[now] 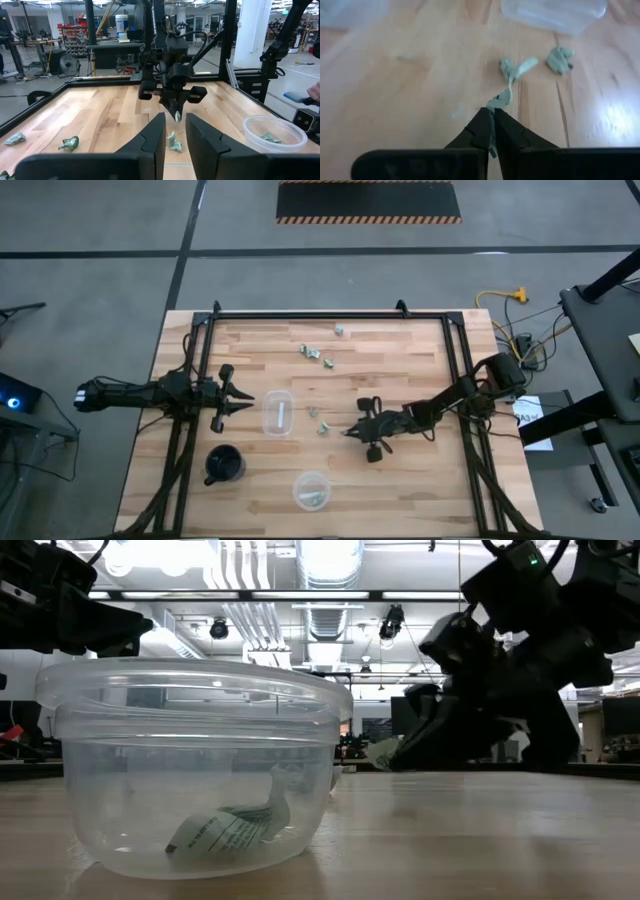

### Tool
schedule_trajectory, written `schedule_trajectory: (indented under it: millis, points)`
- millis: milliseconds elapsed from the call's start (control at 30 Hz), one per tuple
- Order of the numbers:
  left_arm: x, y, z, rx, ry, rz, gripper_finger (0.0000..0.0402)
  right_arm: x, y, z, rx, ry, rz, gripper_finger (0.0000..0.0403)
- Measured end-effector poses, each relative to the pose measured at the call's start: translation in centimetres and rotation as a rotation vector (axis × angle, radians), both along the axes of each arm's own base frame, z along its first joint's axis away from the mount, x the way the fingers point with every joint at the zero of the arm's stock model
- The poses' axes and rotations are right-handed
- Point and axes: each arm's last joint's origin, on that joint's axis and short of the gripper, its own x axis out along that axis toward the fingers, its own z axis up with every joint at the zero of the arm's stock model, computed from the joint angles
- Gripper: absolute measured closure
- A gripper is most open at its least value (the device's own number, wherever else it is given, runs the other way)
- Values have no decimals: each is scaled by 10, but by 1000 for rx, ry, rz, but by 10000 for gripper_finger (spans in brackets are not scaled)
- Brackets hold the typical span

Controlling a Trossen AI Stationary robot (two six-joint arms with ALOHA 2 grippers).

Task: Pick and place Stevia / Truvia into bins
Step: Put the stevia packet into the round transparent container

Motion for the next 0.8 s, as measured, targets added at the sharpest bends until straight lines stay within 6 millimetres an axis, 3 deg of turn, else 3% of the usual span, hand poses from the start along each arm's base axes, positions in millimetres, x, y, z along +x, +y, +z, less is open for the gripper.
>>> schedule_trajectory:
  millis: [133, 400, 800]
  points:
    - [0, 0, 0, 0, 0, 0, 344, 4, 5, 8, 26, -88, 21, 394]
    - [0, 0, 0, 0, 0, 0, 344, 8, 15, 29, 176, -285, 283, 394]
    - [0, 0, 0, 0, 0, 0, 344, 15, 28, 38, 230, -389, 422, 394]
